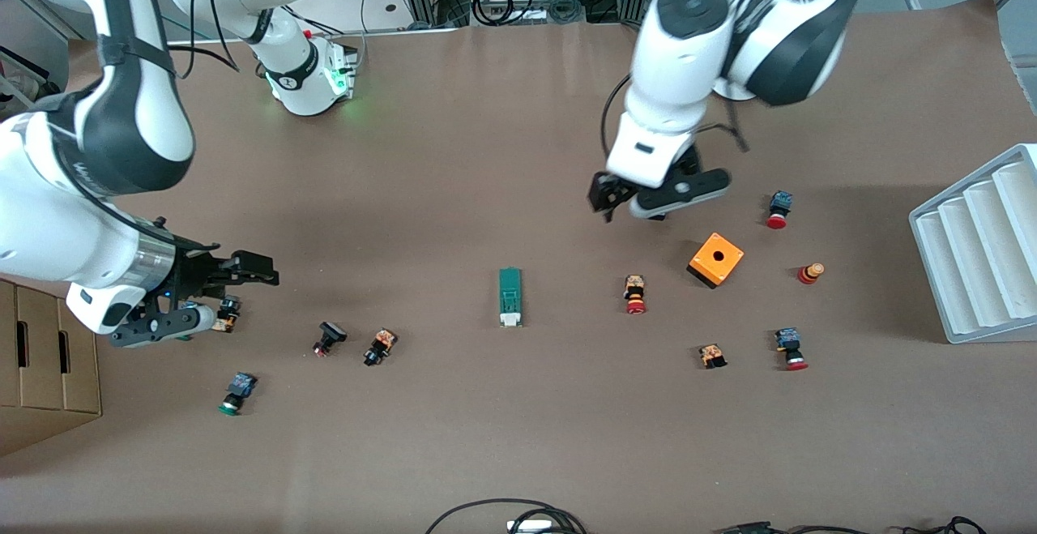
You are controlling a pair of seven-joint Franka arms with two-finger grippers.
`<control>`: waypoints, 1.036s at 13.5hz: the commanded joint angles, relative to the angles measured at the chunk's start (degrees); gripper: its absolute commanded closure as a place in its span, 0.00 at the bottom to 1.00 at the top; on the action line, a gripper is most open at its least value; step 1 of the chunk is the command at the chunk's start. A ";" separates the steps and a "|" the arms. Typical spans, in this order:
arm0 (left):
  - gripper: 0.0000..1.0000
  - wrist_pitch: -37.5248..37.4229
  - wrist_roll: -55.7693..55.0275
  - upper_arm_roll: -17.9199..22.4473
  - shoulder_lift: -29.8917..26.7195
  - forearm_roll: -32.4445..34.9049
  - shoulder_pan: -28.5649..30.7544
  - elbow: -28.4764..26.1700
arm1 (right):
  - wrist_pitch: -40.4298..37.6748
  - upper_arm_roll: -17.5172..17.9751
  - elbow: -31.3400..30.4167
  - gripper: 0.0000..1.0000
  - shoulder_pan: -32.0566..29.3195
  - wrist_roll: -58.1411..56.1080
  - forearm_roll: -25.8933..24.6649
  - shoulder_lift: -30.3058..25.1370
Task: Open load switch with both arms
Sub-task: 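Move the left gripper over the green switch while the right gripper approaches, then lower the left gripper and grasp the green switch base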
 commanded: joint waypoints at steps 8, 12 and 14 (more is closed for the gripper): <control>0.00 3.79 -37.86 -5.89 18.23 41.38 -14.85 1.46 | 4.27 -0.44 0.84 0.00 1.78 6.33 -3.92 2.97; 0.00 4.58 -54.93 -5.89 26.86 63.13 -18.72 1.46 | 8.93 -0.09 0.93 0.00 3.36 16.51 -5.32 5.87; 0.00 4.58 -55.56 -5.80 28.79 67.25 -19.78 1.55 | 9.28 -0.09 1.02 0.00 4.77 16.97 -6.19 6.57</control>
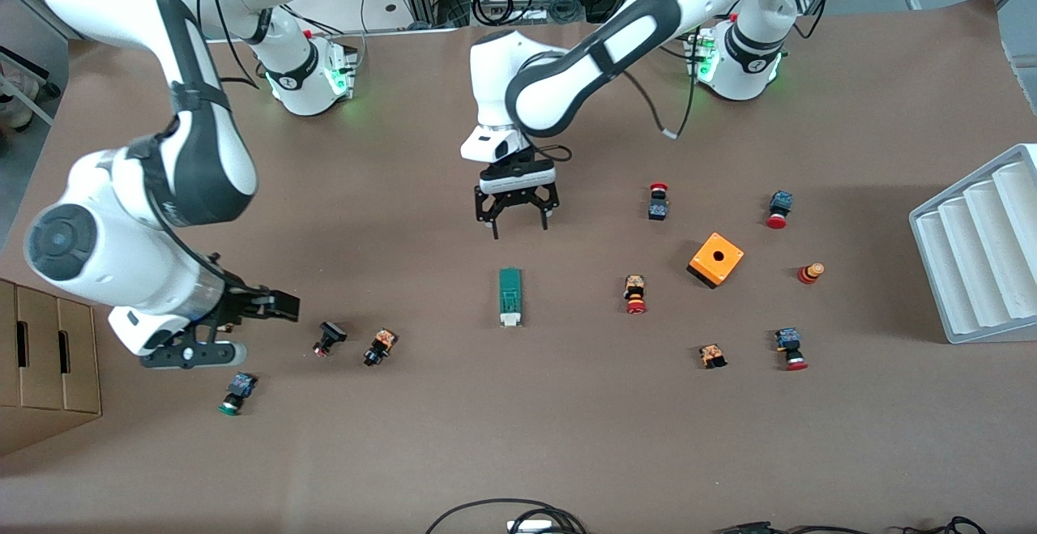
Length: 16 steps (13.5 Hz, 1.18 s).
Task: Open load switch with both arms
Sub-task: 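Lower the left gripper and grasp the green switch base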
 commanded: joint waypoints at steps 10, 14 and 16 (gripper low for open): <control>0.00 -10.17 -22.38 12.61 13.77 21.97 -18.22 8.66 | 0.22 0.60 0.84 0.00 4.33 -7.43 -7.58 2.00; 0.00 -12.72 -27.91 19.63 16.69 28.04 -22.98 10.09 | 0.57 0.70 0.67 0.00 4.42 -7.43 0.56 2.26; 0.00 -12.55 -29.42 21.48 17.74 30.22 -23.07 10.44 | 1.53 0.70 0.75 0.00 4.85 -5.77 2.00 2.70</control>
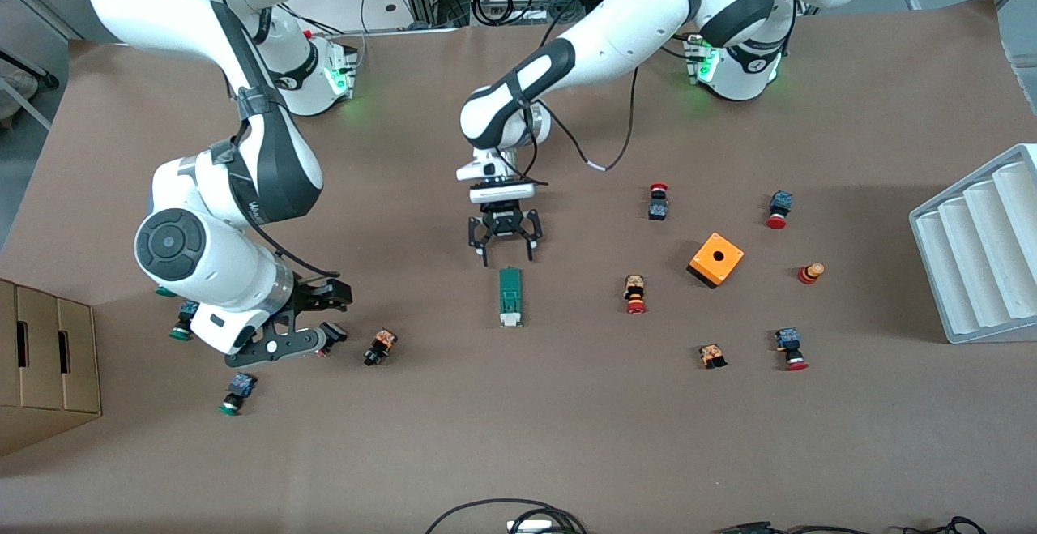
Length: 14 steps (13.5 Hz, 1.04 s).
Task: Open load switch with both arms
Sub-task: 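Lower the left gripper and grasp the green switch base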
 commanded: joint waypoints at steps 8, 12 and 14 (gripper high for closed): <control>0.02 -0.75 -1.83 1.77 6.56 5.37 -1.68 7.02 | 2.88 -0.47 0.52 0.00 3.09 4.66 2.03 2.93; 0.02 -2.67 3.59 1.86 7.53 5.37 -2.73 7.55 | 3.31 -0.39 0.43 0.00 4.40 4.75 1.94 3.63; 0.06 -3.29 4.14 1.86 7.71 5.11 -2.73 7.55 | 3.40 -0.39 0.43 0.00 4.76 4.67 1.94 3.90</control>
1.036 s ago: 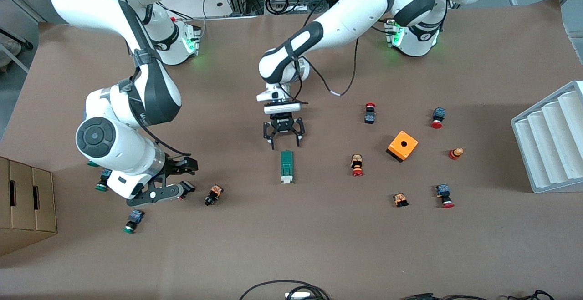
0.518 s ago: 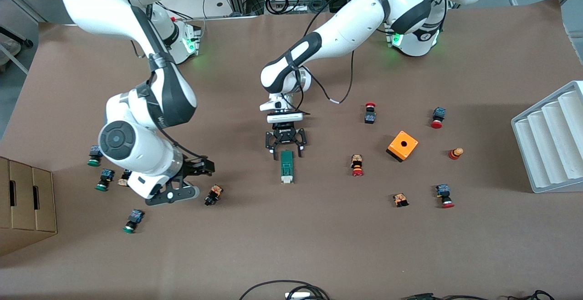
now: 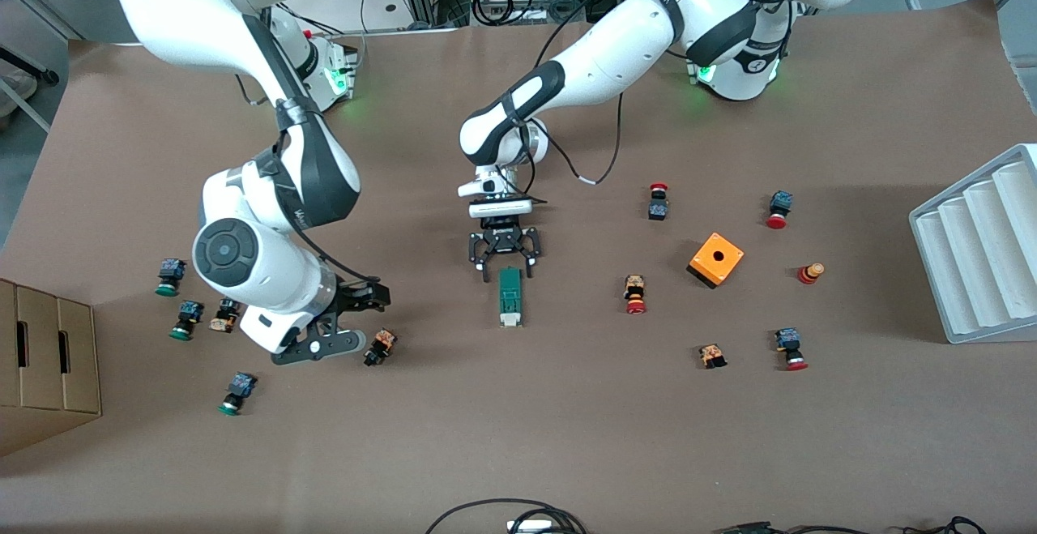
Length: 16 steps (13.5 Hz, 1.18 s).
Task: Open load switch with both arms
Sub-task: 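Lower the left gripper and grasp the green switch base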
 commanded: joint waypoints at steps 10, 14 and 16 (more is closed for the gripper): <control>0.27 -2.46 -0.24 0.39 1.76 -0.41 -1.41 2.68 | 4.76 -0.24 0.83 0.00 3.50 -12.39 0.72 3.70; 0.27 -2.55 -0.51 0.39 1.76 -0.23 -1.41 2.50 | 9.68 -0.24 0.83 0.00 4.91 -32.87 0.80 5.02; 0.27 -2.55 -0.51 0.39 1.76 -0.23 -1.41 2.50 | 11.79 -0.24 0.83 0.00 5.35 -37.64 0.72 6.16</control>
